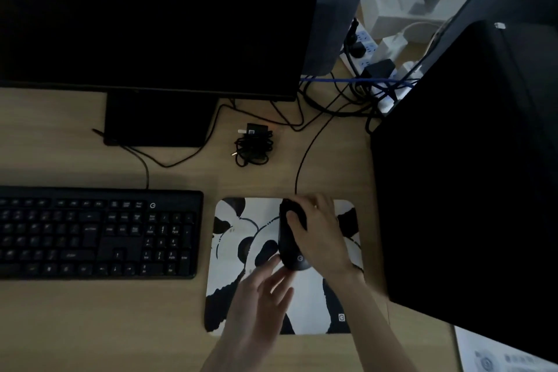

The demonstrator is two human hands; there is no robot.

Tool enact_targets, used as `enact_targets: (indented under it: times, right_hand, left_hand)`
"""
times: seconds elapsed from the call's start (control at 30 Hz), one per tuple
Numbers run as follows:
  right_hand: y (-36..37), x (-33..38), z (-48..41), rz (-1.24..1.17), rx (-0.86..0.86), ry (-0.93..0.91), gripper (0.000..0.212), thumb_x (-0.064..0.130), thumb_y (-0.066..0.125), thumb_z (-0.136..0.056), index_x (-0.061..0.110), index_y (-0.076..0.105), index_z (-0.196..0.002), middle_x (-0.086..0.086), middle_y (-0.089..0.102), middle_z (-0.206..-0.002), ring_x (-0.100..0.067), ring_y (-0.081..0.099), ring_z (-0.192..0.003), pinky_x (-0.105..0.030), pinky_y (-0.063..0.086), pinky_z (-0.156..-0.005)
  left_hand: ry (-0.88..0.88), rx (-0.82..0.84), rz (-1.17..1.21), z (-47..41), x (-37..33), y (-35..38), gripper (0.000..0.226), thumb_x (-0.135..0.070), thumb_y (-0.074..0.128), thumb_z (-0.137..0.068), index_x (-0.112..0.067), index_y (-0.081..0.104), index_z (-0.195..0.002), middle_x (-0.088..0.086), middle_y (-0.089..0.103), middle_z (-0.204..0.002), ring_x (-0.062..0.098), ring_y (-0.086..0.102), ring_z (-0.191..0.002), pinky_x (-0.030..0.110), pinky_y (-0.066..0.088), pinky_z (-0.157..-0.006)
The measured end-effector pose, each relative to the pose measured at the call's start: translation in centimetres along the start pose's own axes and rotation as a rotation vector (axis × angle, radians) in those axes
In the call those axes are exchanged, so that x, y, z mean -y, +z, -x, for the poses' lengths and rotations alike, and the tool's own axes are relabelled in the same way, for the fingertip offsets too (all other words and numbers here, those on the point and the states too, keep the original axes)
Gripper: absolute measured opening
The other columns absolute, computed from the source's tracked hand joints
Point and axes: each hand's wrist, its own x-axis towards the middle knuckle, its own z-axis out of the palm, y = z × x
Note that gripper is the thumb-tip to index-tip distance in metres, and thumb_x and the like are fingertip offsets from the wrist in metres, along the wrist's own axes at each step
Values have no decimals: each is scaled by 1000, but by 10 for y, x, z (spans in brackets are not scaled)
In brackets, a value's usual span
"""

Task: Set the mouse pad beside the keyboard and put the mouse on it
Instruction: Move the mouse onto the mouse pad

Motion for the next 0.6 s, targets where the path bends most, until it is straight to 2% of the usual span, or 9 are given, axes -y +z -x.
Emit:
enact_targets:
  times: [0.17, 0.27, 0.4, 0.6]
  right_hand:
    - [11, -3, 24, -25, 9, 20, 32, 22, 47, -90, 16, 51, -121, -7, 47, -120, -19, 36, -117, -25, 35, -95]
    - [14, -6, 29, -42, 10, 25, 31, 20, 48, -90, 16, 53, -119, -7, 48, -120, -20, 36, -118, -20, 31, -94]
    - [16, -10, 32, -18, 46, 20, 32, 18, 47, -90, 15, 51, -121, -8, 48, -123, -23, 36, -118, -17, 26, -93]
    - [20, -8, 31, 49, 46, 10, 36, 19, 46, -90, 16, 49, -125, -5, 48, -131, -23, 33, -123, -24, 24, -101]
  left_hand:
    - [1, -41, 3, 11, 13, -18, 25, -13, 42, -90, -6, 58, -107, 17, 59, -118, 27, 50, -117, 36, 31, -103]
    - [-4, -39, 18, 13, 14, -23, 26, -12, 39, -91, -5, 59, -107, 16, 61, -114, 28, 51, -117, 37, 33, -103]
    - [-17, -7, 10, 17, 11, -26, 28, -14, 38, -91, -5, 64, -94, 13, 65, -106, 24, 55, -107, 37, 30, -106]
    - [-13, -11, -1, 13, 12, -24, 26, -15, 38, -92, -7, 63, -93, 10, 66, -104, 18, 57, -99, 36, 29, -105]
